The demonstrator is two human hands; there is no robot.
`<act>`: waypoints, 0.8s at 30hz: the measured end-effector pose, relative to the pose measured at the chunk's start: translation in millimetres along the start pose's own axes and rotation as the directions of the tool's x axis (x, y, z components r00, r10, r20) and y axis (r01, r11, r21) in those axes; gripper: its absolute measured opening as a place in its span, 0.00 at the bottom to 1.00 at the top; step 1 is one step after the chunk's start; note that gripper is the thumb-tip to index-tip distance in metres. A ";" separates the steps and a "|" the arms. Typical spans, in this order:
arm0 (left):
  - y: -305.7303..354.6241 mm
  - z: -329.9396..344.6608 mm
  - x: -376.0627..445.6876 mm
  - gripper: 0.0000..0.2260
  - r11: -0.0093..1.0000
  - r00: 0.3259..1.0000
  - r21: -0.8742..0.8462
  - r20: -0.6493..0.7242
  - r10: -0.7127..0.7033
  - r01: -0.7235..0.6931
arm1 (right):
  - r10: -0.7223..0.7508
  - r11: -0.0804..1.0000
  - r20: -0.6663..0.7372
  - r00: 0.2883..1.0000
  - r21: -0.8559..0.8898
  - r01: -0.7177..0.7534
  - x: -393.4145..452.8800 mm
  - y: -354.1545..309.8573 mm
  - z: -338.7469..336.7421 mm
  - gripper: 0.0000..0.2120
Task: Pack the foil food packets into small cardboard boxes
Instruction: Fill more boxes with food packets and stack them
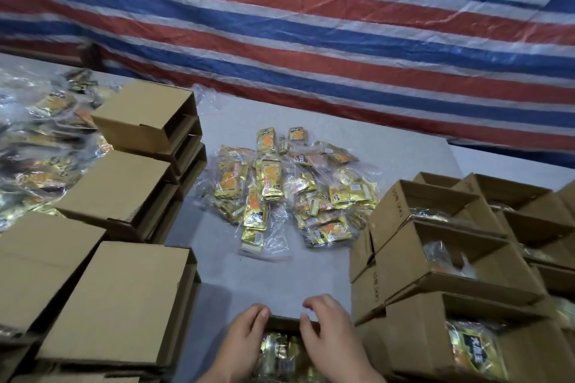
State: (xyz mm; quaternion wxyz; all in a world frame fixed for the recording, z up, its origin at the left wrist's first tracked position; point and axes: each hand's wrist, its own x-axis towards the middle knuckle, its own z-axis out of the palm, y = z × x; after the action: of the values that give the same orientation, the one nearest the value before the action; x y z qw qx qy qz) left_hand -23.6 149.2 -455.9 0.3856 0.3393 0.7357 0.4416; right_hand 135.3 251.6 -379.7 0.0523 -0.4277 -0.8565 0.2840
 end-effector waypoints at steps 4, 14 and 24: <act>2.0 -0.1 -2.7 0.07 0.999 1.000 0.043 0.006 -0.021 0.020 | 0.079 0.934 0.162 0.984 -0.358 -0.016 3.2 9.7 8.3 0.21; 84.6 -20.3 87.3 0.17 0.949 0.991 0.314 -0.135 0.019 0.024 | 0.142 0.975 0.065 0.988 -0.182 -0.128 28.3 8.5 -6.5 0.20; 136.2 -9.6 287.0 0.45 0.820 0.974 0.535 -0.193 -0.117 0.205 | 0.345 0.919 -0.108 0.933 0.242 -0.312 96.1 11.5 -41.6 0.13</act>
State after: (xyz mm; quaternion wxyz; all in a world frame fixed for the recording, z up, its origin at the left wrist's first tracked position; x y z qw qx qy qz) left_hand -145.8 438.2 -405.6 0.2507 0.3379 0.8846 0.2013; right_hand 96.8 348.7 -365.9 0.1144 -0.5769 -0.7293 0.3495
